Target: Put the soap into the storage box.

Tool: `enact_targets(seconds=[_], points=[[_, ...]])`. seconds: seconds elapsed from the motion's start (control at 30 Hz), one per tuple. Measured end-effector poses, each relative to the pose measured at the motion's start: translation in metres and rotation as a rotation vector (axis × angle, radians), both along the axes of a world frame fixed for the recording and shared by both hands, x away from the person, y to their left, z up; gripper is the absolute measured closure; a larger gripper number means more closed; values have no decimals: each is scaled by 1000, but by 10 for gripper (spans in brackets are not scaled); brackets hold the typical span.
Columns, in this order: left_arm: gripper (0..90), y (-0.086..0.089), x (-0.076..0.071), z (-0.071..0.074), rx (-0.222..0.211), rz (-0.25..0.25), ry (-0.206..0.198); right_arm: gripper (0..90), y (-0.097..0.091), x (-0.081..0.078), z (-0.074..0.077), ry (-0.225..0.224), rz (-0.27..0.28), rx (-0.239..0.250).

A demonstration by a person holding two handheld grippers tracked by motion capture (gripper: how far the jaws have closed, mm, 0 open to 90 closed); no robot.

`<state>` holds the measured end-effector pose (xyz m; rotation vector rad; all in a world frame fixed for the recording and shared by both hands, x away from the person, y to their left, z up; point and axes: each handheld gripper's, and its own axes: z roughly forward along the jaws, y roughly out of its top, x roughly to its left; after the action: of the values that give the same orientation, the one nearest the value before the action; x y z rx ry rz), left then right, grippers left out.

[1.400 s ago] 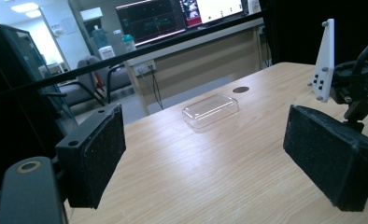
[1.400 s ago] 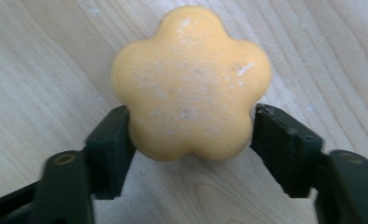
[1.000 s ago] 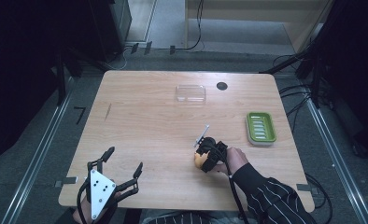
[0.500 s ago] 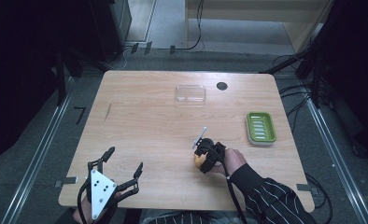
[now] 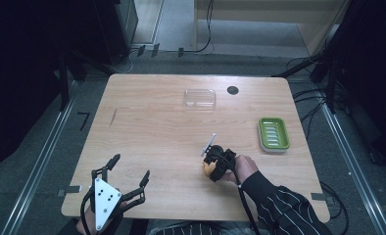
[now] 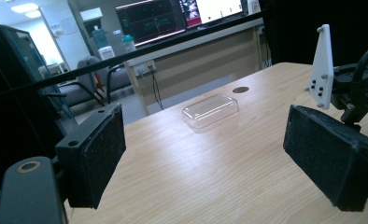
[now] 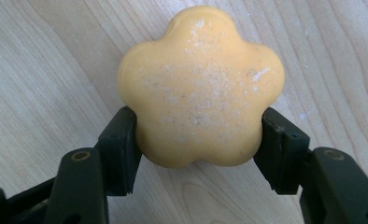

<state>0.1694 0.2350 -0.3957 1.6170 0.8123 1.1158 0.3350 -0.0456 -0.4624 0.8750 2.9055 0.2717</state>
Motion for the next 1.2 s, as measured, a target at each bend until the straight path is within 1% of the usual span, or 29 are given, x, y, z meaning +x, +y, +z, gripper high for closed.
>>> enact_targets(seconds=[0.2,0.3,0.37,0.5,0.57,0.6,0.67,0.73,0.8,0.83,0.87,0.97,1.0,1.03,1.07,1.13,1.2], points=[[130,0,0,0,1,-1,-1,402,-2,-1,2,-7,-6,5],[130,0,0,0,1,0,-2,401,-8,-1,6,-17,-17,7],[130,0,0,0,1,0,-2,401,-9,-1,7,-15,-25,13],[130,1,0,0,-3,2,-1,401,-21,0,8,-23,-53,14],[130,1,0,0,-3,2,0,401,-24,0,8,-20,-56,8],[130,1,0,0,-3,1,0,401,-30,1,10,-29,-72,12],[130,1,0,0,-3,1,-1,401,-32,1,10,-33,-74,16],[130,1,0,0,-5,4,-1,401,-40,2,12,-38,-96,11],[130,1,0,0,-5,3,-1,401,-42,2,12,-45,-102,13],[130,1,0,0,-5,2,-1,401,-45,2,13,-42,-115,16],[130,1,0,0,-6,3,-2,401,-49,3,13,-48,-121,16],[130,1,0,0,-6,4,-2,401,-52,4,13,-50,-123,6],[130,1,0,0,-6,3,-1,401,-53,4,13,-53,-130,12],[130,1,0,0,-8,4,-1,401,-56,4,13,-46,-139,8],[130,1,0,0,-7,4,-1,401,-58,4,13,-53,-137,5],[130,1,0,0,-8,5,-1,401,-61,4,14,-46,-148,8],[130,1,0,0,-6,3,-2,401,-65,5,14,-53,-157,7]])
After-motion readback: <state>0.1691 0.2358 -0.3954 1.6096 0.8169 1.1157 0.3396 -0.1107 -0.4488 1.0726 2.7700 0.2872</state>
